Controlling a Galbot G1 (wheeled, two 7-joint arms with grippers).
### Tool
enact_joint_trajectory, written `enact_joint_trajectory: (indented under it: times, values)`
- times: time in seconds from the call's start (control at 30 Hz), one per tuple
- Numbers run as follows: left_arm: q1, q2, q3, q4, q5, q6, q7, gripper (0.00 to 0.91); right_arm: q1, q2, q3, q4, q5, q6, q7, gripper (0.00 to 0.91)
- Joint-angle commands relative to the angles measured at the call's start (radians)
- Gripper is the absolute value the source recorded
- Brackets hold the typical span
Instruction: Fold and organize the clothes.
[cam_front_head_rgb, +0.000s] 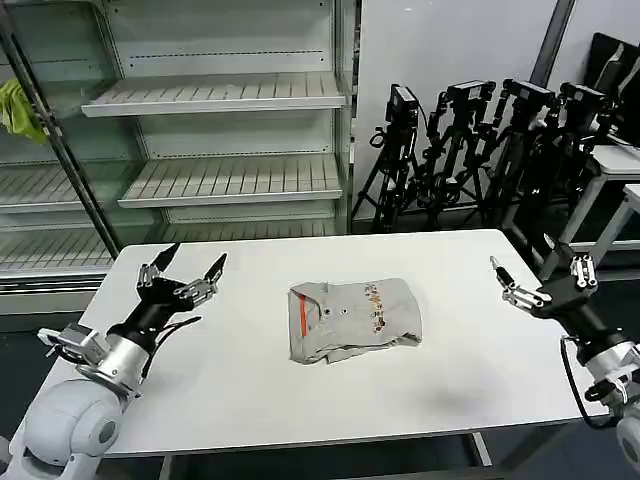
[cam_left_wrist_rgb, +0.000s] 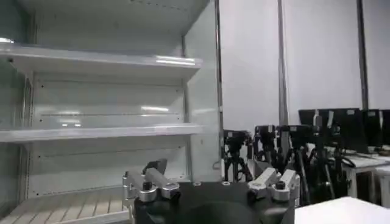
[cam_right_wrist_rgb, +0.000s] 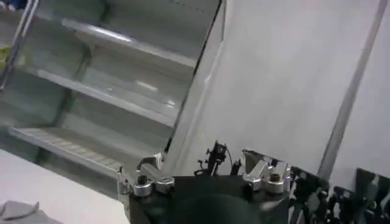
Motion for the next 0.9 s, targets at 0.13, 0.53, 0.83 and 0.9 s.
enact_joint_trajectory:
  times: [0.13, 0.53, 0.83, 0.9]
  values:
    - [0.013, 0.004, -0.011, 0.008, -0.018, -0.003, -0.005, 0.907, -0.016, 0.020, 0.015, 0.018, -0.019, 0.003, 0.010, 0.907]
    - [0.023, 0.002, -0.022, -0.004, 0.020, -0.008, -0.002, 0.907, -0.026, 0.037, 0.013, 0.001, -0.029, 0.024, 0.030, 0.907]
    - [0.025, -0.011, -0.022, -0.013, 0.041, -0.013, 0.001, 0.907, -0.021, 0.036, 0.012, 0.005, -0.043, 0.031, 0.046, 0.907]
    - [0.027, -0.015, -0.021, -0.013, 0.047, -0.015, 0.002, 0.907, -0.022, 0.037, 0.010, 0.006, -0.048, 0.028, 0.056, 0.907]
